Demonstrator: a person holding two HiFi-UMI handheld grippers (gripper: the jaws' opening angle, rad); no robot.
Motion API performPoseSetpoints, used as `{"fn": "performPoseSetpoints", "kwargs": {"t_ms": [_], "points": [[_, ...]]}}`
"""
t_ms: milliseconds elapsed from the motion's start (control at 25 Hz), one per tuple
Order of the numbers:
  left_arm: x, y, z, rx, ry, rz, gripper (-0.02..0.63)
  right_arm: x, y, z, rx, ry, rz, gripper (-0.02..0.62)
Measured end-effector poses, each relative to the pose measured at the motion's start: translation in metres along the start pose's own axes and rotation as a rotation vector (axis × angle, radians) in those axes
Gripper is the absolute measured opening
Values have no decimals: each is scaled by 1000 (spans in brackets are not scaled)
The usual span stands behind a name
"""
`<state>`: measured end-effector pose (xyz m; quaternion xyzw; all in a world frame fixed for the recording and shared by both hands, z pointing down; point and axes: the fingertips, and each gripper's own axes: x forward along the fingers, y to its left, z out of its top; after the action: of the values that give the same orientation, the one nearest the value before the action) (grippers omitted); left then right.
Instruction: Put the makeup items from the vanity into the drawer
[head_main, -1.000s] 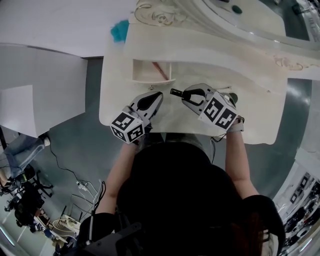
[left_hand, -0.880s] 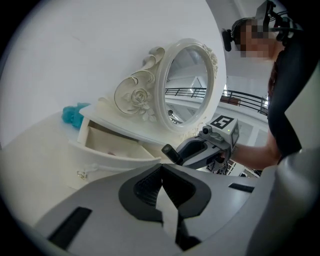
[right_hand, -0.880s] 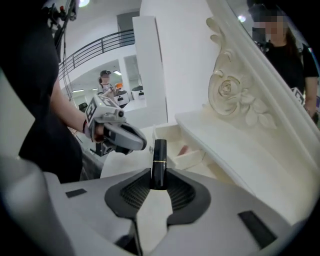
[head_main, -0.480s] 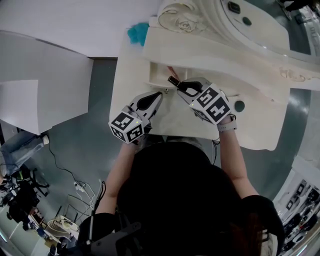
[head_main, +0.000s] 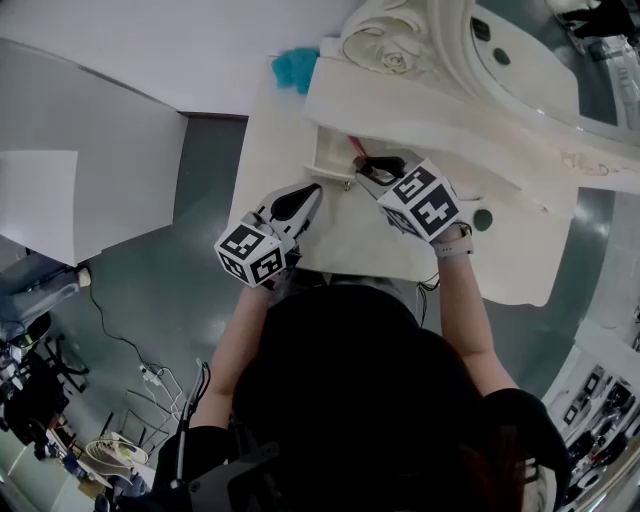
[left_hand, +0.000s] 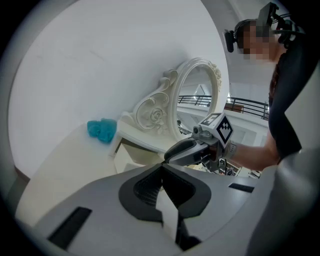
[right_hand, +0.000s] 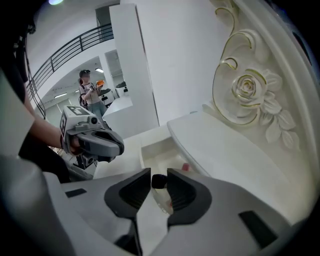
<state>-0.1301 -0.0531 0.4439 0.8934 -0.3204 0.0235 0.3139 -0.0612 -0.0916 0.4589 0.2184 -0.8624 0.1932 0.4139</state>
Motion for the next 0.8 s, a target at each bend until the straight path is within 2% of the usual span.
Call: {"fn": "performPoseSetpoints", "kwargs": {"t_ms": [320,680,800], "points": [[-6,3,-4,-5,18,-6,14,-2,5,-10,7,19,6,110],[-1,-6,-6,8,40,-39,14,-12,6,-18,39,-10,-10,110],[-3,-6,-7,9,43,-36,14,-8,-1,-13,36,-28,-58,110]]}}
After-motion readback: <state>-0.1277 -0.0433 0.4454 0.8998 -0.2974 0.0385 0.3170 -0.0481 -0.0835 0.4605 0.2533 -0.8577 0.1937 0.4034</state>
